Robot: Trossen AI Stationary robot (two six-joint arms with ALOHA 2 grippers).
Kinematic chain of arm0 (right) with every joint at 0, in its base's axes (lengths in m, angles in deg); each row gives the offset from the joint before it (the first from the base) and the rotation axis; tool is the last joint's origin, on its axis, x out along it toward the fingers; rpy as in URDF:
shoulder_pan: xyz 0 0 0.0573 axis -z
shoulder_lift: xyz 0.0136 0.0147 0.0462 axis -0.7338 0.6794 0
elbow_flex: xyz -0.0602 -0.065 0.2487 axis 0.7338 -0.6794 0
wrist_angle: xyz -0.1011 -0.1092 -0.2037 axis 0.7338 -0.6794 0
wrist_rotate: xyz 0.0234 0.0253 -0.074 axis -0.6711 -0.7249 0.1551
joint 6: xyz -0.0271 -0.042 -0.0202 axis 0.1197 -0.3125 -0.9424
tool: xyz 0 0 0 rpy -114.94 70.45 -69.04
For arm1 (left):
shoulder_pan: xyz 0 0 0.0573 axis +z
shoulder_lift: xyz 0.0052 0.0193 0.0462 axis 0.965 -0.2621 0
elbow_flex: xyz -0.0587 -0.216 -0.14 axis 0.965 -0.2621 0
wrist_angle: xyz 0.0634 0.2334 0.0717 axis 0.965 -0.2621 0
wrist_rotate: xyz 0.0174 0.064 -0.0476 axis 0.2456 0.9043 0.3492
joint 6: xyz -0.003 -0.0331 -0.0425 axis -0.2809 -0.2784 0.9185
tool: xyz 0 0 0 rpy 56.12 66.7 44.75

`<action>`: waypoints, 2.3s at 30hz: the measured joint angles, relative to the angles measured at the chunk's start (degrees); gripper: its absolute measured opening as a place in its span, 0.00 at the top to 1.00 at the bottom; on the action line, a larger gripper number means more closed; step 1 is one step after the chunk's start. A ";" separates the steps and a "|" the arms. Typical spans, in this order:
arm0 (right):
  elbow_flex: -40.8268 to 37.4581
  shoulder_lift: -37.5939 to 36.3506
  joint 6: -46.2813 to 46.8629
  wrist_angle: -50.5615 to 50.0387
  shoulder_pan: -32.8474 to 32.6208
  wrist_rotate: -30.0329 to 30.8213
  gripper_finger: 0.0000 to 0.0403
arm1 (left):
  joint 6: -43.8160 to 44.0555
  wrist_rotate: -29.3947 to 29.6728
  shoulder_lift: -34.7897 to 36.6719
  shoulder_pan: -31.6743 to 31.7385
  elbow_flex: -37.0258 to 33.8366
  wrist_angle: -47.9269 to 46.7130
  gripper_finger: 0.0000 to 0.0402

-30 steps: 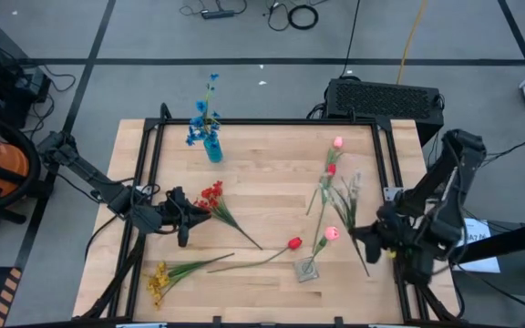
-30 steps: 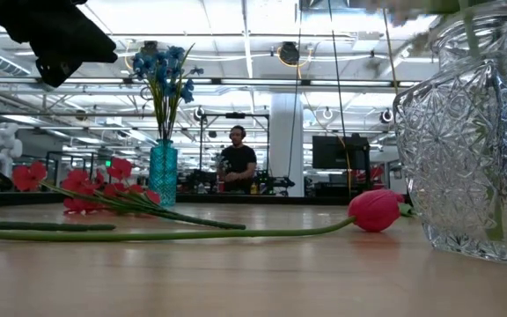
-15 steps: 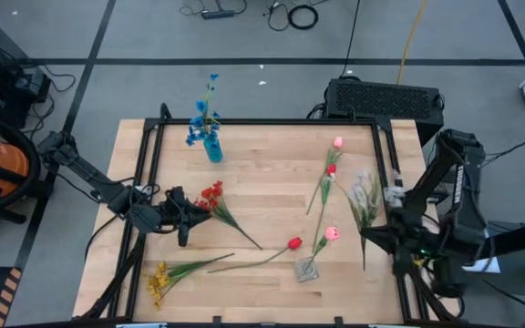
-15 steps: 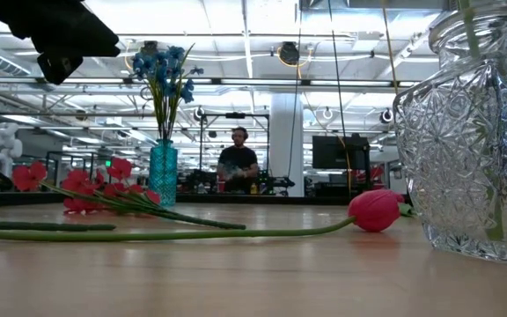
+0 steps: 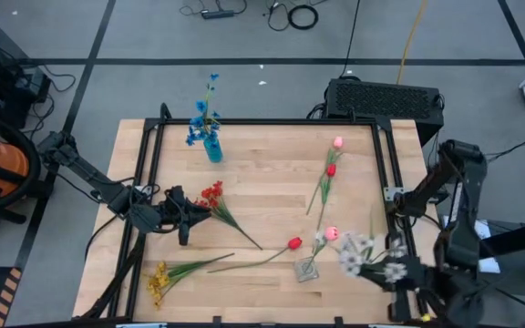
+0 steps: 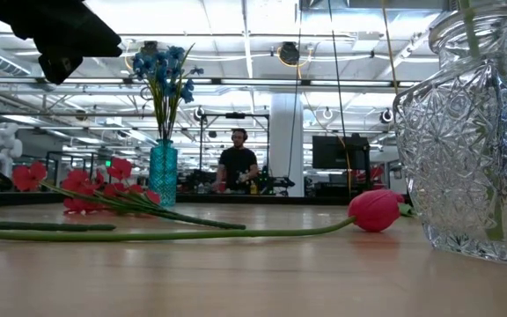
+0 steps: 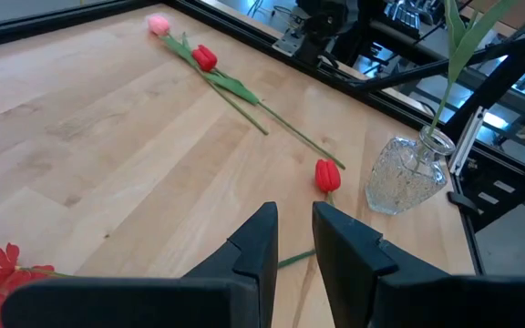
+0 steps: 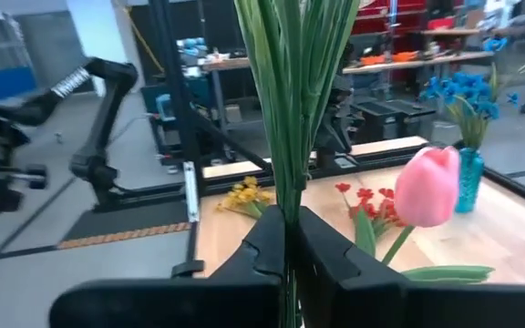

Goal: Sort flowers into vase by color
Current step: Put the white flower into the transparent vase

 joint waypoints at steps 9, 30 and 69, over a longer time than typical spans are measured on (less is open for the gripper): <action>-0.02 4.07 7.83 2.05 3.57 -2.92 1.00 | -0.04 0.22 0.00 0.00 0.00 0.06 0.81; -7.66 14.31 -27.08 54.87 20.18 -17.94 1.00 | -6.20 -0.48 0.00 -0.02 0.00 0.08 0.81; -18.43 14.87 -29.78 57.96 20.83 -17.81 0.94 | -6.38 -2.06 0.00 -0.08 0.00 0.07 0.81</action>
